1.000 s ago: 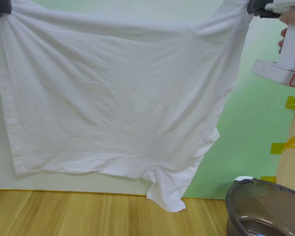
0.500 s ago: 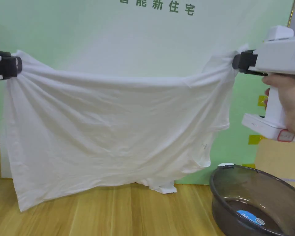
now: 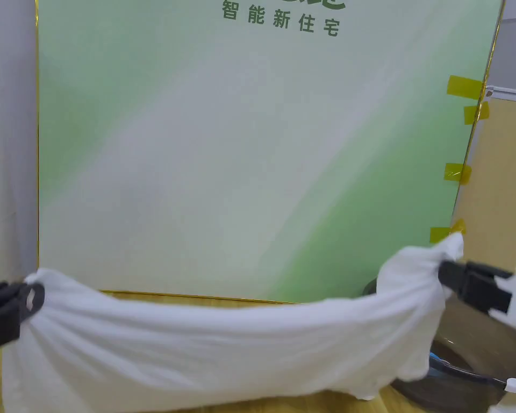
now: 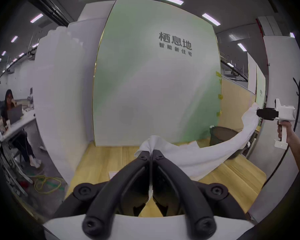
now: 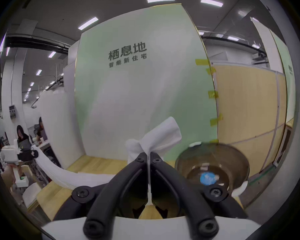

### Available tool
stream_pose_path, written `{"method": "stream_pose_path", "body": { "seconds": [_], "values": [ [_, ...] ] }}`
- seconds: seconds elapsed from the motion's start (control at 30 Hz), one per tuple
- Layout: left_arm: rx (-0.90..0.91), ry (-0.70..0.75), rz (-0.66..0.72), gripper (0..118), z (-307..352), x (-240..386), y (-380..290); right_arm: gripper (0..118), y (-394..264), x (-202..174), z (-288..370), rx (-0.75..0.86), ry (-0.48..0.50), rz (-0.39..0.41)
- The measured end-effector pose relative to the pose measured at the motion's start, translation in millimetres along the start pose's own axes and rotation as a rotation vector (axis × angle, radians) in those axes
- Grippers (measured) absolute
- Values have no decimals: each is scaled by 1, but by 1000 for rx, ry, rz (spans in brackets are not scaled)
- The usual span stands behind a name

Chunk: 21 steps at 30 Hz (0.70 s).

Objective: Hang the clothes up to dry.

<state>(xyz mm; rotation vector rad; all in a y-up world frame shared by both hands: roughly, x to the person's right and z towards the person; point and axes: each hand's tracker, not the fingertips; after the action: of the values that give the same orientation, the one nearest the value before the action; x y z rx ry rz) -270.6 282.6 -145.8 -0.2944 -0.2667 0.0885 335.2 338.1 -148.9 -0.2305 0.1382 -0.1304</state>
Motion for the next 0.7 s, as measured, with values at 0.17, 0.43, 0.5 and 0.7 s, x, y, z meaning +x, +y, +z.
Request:
{"method": "stream_pose_path", "body": {
  "seconds": [0.17, 0.43, 0.5, 0.7],
  "values": [
    [-47, 1, 105, 3, 33, 7, -92, 2, -85, 3, 42, -55, -11, 20],
    [-189, -21, 104, 3, 72, 32, -179, 2, -212, 9, 86, -213, -92, 2],
    [-244, -16, 57, 5, 73, 39, -194, 2, -234, 6, 93, -283, -127, 68],
    [-292, 9, 2, 113, 68, 36, -208, 116, -254, 3, 92, -378, -124, 118]
  ]
}}
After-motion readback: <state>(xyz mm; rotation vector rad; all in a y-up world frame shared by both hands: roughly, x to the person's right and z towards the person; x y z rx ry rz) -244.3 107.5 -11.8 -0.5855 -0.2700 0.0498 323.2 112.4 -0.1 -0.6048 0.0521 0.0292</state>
